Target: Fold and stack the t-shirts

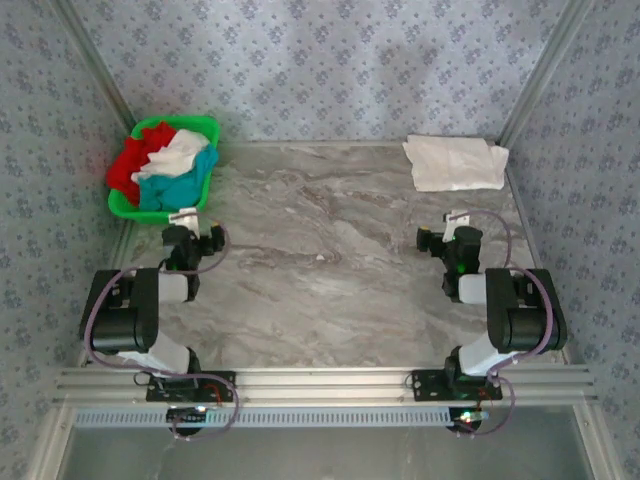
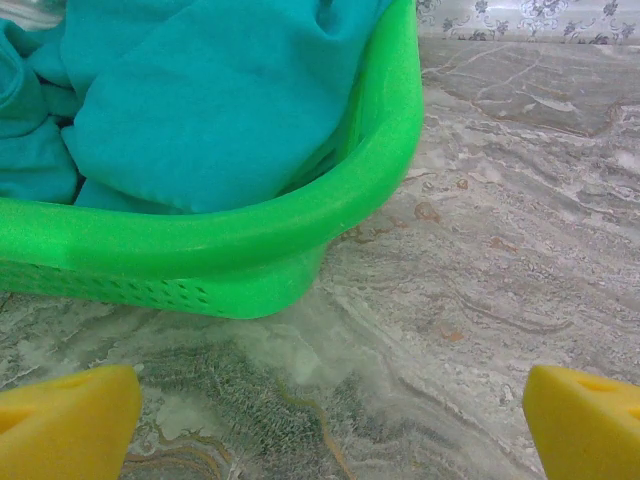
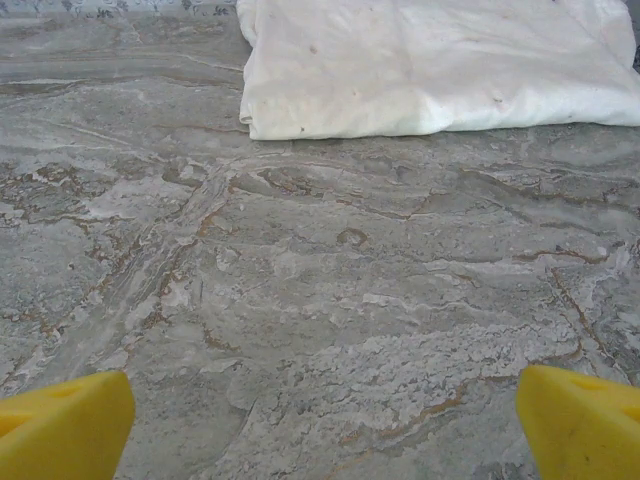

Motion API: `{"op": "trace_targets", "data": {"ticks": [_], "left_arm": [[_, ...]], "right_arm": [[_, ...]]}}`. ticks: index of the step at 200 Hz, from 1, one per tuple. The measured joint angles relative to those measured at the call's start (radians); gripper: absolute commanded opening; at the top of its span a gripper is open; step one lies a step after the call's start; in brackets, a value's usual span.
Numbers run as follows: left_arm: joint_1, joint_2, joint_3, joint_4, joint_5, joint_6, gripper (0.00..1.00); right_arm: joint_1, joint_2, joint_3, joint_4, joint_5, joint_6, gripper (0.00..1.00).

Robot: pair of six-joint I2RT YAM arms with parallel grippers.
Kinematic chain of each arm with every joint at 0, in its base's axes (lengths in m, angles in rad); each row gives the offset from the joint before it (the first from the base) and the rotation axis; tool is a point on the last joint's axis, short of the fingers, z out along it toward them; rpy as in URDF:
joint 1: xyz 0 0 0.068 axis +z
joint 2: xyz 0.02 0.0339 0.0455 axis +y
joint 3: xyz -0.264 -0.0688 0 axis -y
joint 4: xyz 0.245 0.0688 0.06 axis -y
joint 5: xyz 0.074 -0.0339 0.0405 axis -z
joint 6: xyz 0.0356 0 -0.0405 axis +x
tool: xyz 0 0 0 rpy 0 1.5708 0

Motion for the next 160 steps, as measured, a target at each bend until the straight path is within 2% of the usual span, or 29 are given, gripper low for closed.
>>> {"op": "trace_targets", "data": {"ticks": [115,127,142,160], "left_arm": [[0.006,0.000,0.000,0.000,0.010,0.000,0.98],[0.006,-0.010,0.003,-0.027,0.017,0.005,0.98],[-0.005,-0.082,0.011,-0.134,0.010,0.015,0.98],[-0.033,-0.290,0.026,-0.275,0.004,0.001,0.98]], "right_arm": [[-0.003,0.000,0.000,0.000,-0.003,0.000,1.00],[0.004,-0.022,0.014,-0.059,0.023,0.001,1.00],[0.013,-0.099,0.067,-0.204,0.059,0.006,1.00],[0.018,-0.235,0.151,-0.346,0.067,0.030,1.00]]}}
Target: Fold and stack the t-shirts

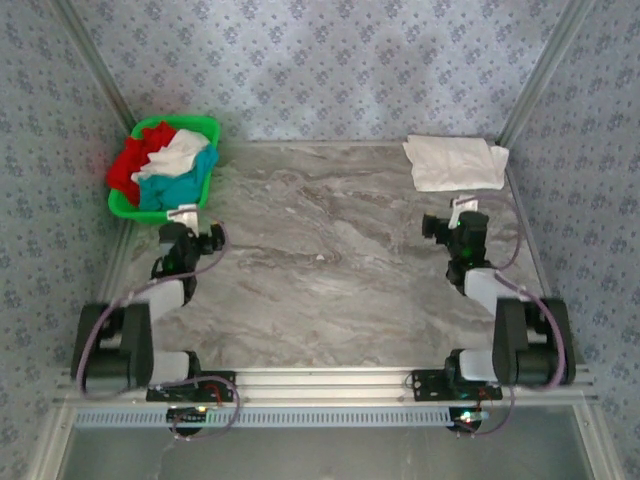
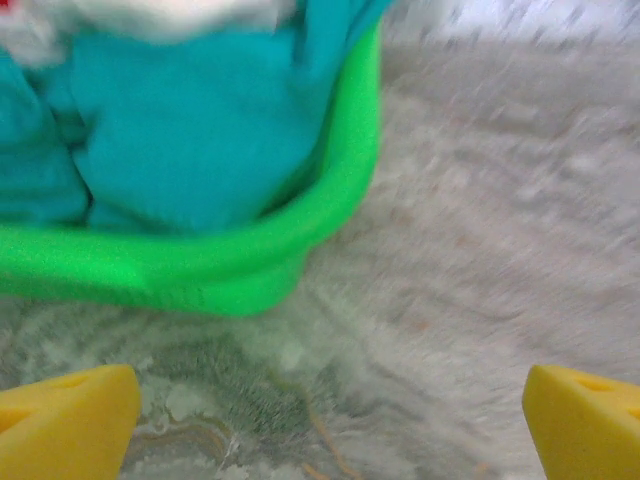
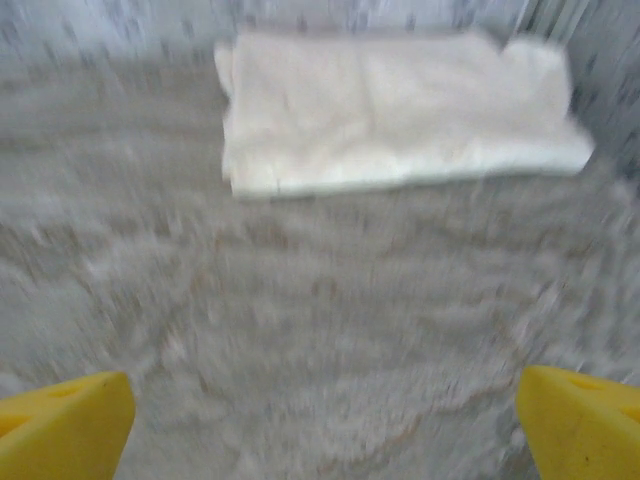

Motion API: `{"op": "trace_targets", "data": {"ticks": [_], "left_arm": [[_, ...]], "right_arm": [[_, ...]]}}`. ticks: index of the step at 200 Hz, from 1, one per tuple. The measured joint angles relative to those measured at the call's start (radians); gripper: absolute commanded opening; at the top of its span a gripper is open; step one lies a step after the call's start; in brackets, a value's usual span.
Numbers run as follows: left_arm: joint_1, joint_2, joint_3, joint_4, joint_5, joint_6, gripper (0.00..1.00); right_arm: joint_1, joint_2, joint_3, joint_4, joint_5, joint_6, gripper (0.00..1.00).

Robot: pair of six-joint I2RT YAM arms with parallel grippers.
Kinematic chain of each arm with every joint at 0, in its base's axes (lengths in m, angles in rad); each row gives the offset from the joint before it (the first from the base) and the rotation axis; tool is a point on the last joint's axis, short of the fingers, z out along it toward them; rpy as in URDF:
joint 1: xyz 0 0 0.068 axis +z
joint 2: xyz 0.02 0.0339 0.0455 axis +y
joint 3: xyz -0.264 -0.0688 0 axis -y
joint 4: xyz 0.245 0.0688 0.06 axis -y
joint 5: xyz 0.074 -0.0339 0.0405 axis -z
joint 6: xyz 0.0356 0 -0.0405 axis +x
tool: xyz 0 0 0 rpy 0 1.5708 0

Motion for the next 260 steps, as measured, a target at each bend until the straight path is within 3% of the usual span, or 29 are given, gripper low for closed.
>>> {"op": "trace_targets", "data": {"ticks": [20,36,66,93,126,149,214,260], "left_arm": [[-0.014,-0.224,0.105,-0.130,0.004,-0.034,0.98],[-0.012,-0.237,0.301,-0.267,0.000,-0.052,0.98],[0.043,0.011,0.785,-0.543,0.035,-0.091,0.97],[0.104,0.318,1.091,-0.769,0.084,-0.119,0.92],[0.123,0.639,1.316,-1.027,0.102,-0.117,0.90],[0.123,0.779,1.473,-1.152,0.106,-0.099,0.87],[0.145,0.990,1.830,-1.306,0.053,-0.054,0.87],[0.160,1.063,1.854,-1.356,0.034,-0.039,0.87]], "right_arm": [[0.017,-0.107,0.146,-0.124,-0.008,0.028,1.00],[0.042,-0.093,0.300,-0.209,-0.026,0.045,1.00],[0.082,0.092,0.578,-0.360,-0.077,0.091,1.00],[0.095,0.248,0.703,-0.481,-0.135,0.136,0.97],[0.128,0.310,0.718,-0.603,-0.166,0.164,0.96],[0.163,0.303,0.707,-0.629,-0.164,0.164,0.96],[0.174,0.245,0.615,-0.676,-0.133,0.159,0.97],[0.174,0.244,0.615,-0.677,-0.126,0.155,0.97]]}}
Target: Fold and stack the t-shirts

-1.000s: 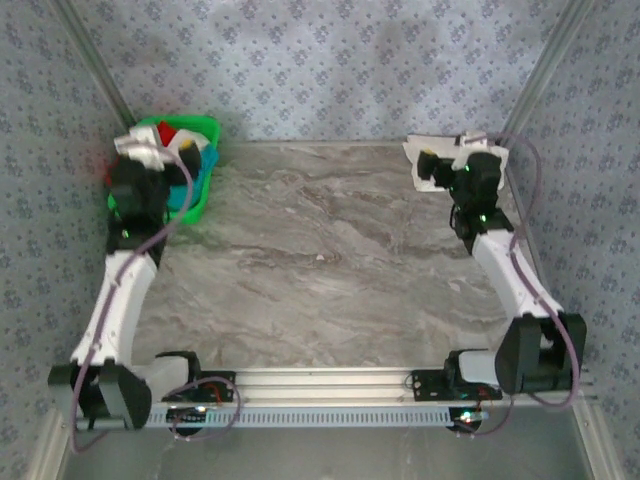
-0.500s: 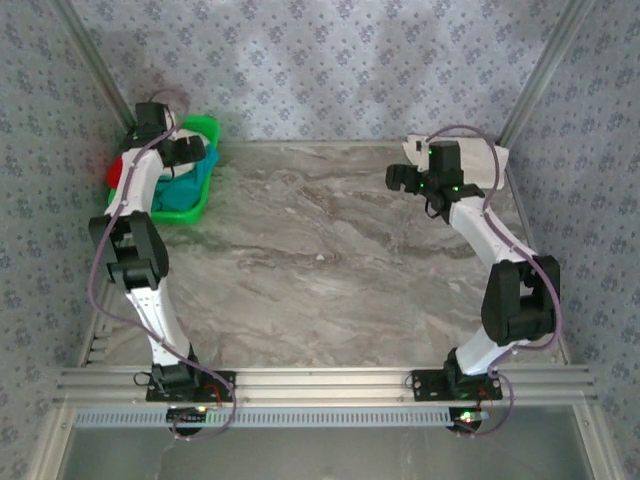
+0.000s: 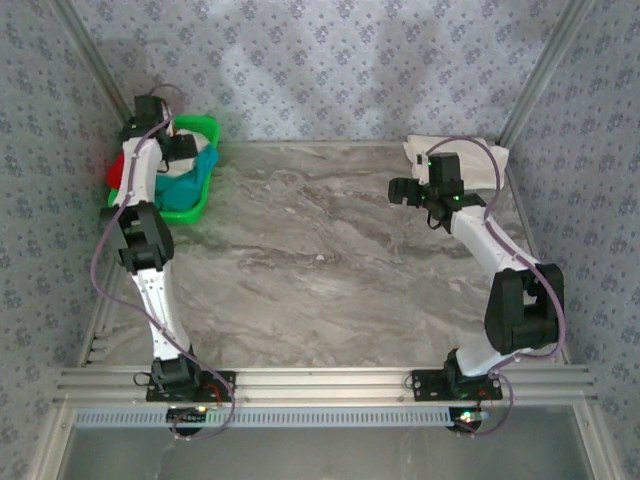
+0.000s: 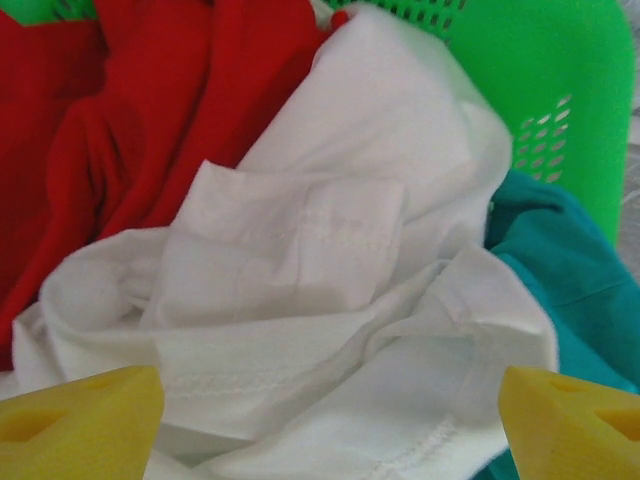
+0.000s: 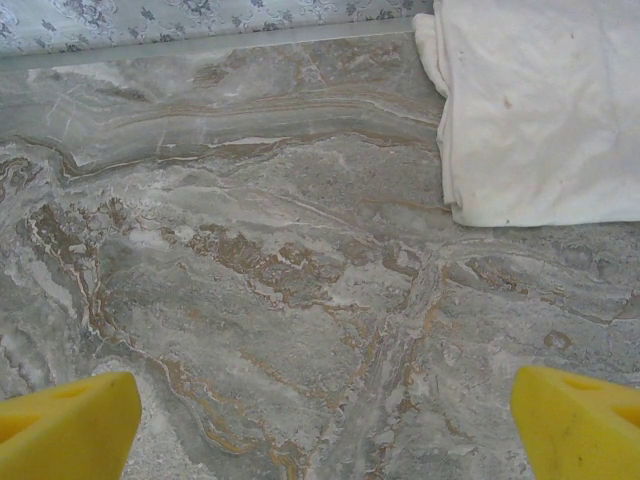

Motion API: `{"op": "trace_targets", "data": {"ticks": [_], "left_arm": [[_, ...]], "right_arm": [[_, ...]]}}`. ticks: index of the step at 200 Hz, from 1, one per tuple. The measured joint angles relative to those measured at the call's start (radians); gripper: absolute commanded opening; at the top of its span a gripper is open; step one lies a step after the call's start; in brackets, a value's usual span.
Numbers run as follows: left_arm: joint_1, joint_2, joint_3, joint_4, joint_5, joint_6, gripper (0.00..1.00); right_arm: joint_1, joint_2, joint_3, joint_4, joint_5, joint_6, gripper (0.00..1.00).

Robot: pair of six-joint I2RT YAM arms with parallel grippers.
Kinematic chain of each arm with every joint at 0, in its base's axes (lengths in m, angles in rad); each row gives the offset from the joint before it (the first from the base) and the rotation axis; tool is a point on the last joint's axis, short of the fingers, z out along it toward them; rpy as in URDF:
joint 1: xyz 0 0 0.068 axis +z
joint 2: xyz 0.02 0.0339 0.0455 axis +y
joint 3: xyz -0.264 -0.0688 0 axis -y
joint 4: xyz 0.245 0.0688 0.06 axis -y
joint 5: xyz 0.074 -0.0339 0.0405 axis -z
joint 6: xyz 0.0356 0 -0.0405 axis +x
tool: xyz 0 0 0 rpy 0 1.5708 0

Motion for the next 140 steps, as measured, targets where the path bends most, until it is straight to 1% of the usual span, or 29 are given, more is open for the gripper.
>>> {"op": "trace_targets", "data": {"ticks": [21,28,36,66,85,106,130,140], "left_arm": [[0.009,0.031,0.018,-0.015,0.000,0.003,0.87],[0.011,0.035,0.019,-0.019,0.000,0.003,0.83],[0.011,0.037,0.019,-0.023,0.000,0.005,0.81],[0.003,0.024,-0.006,-0.018,-0.002,0.007,0.82],[-0.016,-0.057,-0.134,0.023,-0.003,0.006,0.85],[-0.041,-0.178,-0.271,0.061,-0.003,-0.001,0.85],[-0.085,-0.313,-0.373,0.115,-0.003,-0.002,0.83],[-0.105,-0.354,-0.407,0.141,-0.003,-0.002,0.80]], "right_arm": [[0.000,0.000,0.000,0.000,0.000,0.000,0.97],[0.000,0.000,0.000,-0.001,0.000,0.000,0.97],[0.000,0.000,0.000,-0.001,0.000,0.000,0.97],[0.000,0.000,0.000,-0.004,0.003,0.000,0.97],[0.000,0.001,0.000,-0.006,0.003,0.000,0.96],[0.000,0.004,0.000,-0.010,0.003,0.000,0.96],[0.000,0.016,0.005,-0.011,0.003,0.000,0.96],[0.001,0.027,0.008,-0.011,0.002,0.000,0.96]]}}
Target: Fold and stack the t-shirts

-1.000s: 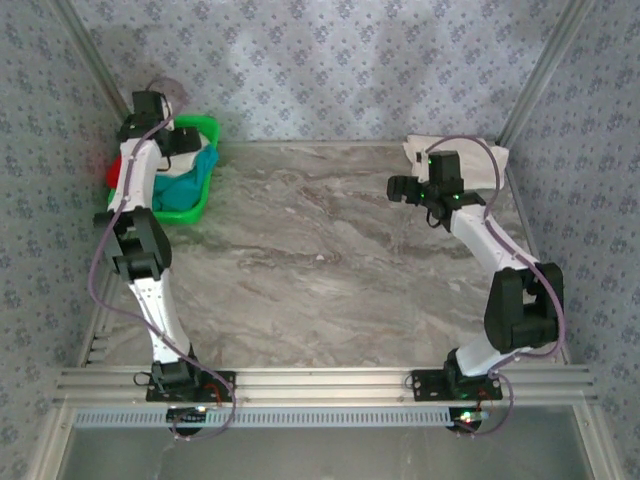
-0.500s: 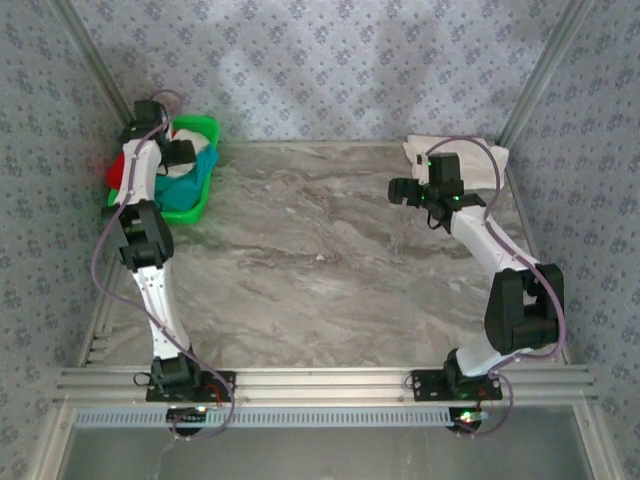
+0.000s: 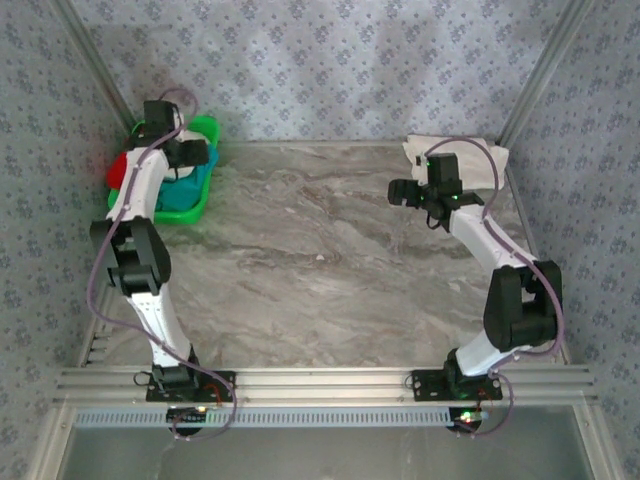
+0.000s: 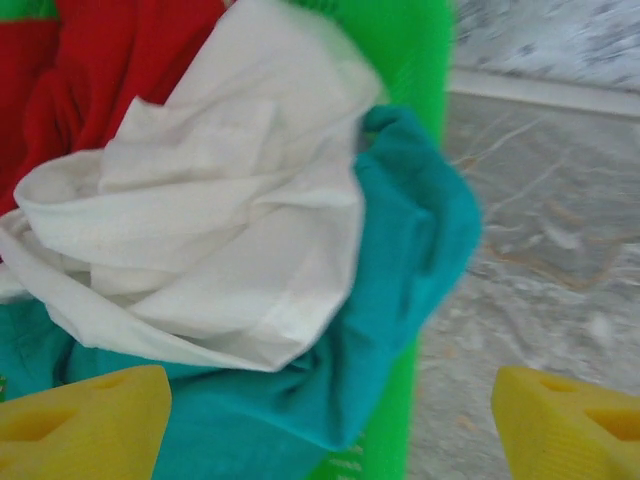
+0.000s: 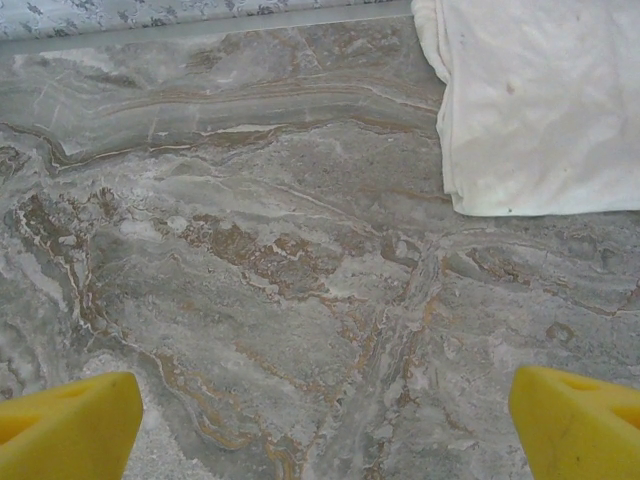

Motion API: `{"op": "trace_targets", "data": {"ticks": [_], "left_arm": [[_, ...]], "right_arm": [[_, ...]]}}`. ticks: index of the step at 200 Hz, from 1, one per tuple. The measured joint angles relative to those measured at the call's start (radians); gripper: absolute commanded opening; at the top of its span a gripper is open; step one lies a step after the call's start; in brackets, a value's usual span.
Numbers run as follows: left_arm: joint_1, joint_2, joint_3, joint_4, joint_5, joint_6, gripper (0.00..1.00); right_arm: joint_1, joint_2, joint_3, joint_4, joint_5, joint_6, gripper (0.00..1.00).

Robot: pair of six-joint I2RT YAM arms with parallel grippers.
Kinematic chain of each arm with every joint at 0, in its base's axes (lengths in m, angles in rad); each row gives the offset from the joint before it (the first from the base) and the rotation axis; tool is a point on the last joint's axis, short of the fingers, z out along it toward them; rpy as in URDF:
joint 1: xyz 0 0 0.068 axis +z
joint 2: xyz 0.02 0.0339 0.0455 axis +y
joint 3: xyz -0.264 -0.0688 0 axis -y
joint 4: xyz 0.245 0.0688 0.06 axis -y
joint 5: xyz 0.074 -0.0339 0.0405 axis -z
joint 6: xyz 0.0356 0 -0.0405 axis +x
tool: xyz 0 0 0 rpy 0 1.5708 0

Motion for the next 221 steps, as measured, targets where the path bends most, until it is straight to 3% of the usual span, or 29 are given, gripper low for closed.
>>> {"op": "trace_targets", "data": {"ticks": [17,82,142,157,221], "left_arm": [[-0.028,-0.021,-0.027,0.028,0.011,-0.009,0.68],[-0.030,0.169,-0.002,0.047,0.045,-0.019,0.66],[-0.028,0.256,0.165,0.011,0.024,-0.011,0.36],[-0.028,0.256,0.169,0.011,0.018,-0.008,0.17],[-0.021,0.257,0.206,-0.027,-0.012,0.021,0.00]], "right_arm": [[0.002,0.018,0.002,0.000,-0.001,0.000,0.96],[0.022,0.042,0.059,-0.016,-0.003,0.000,0.96],[0.023,0.042,0.061,-0.030,-0.002,-0.003,0.96],[0.023,0.042,0.061,-0.037,0.000,-0.004,0.96],[0.023,0.042,0.061,-0.038,0.000,-0.003,0.97]]}}
